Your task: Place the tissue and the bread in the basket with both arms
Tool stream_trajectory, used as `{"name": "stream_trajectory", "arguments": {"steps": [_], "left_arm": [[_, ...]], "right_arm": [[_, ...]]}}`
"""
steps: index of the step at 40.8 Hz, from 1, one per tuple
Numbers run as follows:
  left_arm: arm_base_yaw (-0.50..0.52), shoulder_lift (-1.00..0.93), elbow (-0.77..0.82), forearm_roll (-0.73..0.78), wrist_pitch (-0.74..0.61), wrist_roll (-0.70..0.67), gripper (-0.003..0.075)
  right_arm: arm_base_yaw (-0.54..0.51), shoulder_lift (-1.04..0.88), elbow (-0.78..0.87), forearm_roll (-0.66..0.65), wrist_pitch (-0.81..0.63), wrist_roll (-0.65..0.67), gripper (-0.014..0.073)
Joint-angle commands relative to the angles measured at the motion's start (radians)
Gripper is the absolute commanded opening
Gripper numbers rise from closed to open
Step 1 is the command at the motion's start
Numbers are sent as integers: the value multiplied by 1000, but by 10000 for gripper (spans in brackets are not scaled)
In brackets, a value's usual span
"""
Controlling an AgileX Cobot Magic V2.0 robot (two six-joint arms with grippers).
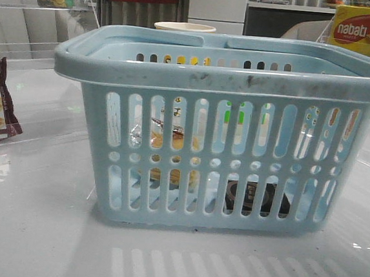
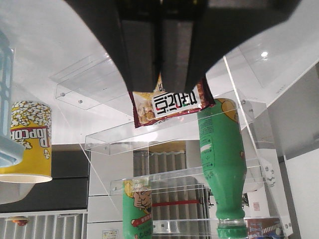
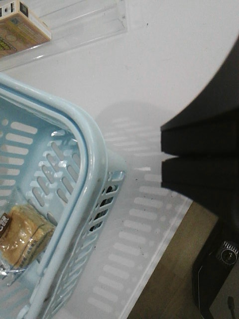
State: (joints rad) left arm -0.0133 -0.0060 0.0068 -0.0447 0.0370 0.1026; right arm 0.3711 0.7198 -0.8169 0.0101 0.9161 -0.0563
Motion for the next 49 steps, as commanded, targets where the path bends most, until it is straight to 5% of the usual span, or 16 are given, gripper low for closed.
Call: {"name": "stream_trajectory", "arguments": {"steps": [1,29,41,49], "left_arm": [[2,-19,-1,-11,-97,1,91],[2,-17,-1,-11,-97,1,91],[2,-17,-1,-11,-97,1,91],[2,-17,-1,-11,-97,1,91]], "right_arm": [[-5,-6,-25,-10,-58,2,57],[-20,-55,-4,-63,-80,-14,57],[-267,-332,270,-74,-449,-14,57],[-340,-542,533,-22,-658,-9,57]]}}
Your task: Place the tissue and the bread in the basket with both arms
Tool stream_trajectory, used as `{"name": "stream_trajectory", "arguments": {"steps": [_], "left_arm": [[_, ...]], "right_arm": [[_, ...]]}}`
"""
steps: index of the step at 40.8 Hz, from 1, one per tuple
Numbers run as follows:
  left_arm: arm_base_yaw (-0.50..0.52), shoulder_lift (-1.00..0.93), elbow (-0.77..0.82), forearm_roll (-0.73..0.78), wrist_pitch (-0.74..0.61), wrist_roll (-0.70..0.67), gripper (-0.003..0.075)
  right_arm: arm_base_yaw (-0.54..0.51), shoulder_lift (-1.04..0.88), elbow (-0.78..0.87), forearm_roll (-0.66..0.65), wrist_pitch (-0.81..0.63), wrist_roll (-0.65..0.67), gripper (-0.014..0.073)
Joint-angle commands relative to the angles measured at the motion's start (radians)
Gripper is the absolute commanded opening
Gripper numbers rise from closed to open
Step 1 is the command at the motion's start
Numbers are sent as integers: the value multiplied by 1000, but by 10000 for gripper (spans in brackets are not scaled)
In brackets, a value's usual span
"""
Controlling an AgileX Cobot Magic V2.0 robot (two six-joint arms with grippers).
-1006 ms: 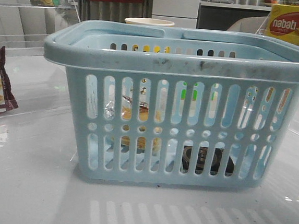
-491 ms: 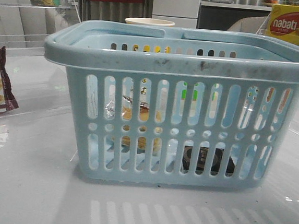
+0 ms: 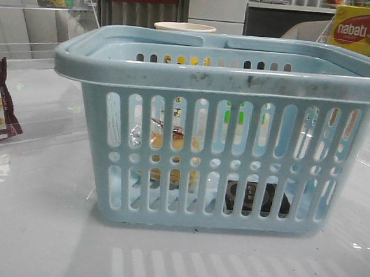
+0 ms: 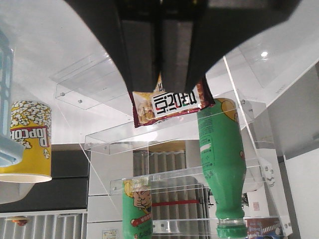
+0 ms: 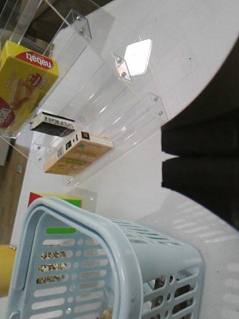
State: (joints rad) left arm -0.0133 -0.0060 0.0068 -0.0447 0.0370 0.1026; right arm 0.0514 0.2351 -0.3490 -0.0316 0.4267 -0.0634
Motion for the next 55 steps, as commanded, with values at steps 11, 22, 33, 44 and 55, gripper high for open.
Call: {"name": "stream_trajectory", "arguments": {"steps": [11,22,33,44,55], "left_arm": [[2,-17,-1,-11,-97,1,91],[2,-17,-1,-11,-97,1,91],[2,-17,-1,-11,-97,1,91],[2,-17,-1,-11,-97,1,91],[2,-17,-1,-11,-97,1,91]], "right_arm": [[-22,-268,360,64,-408,5,57],[-27,-264,379,105,-492,5,57],[-27,-264,379,105,-555,5,57],[-59,-264,379,105,-551,5,57],[-59,-264,379,105,-551,5,57]]}}
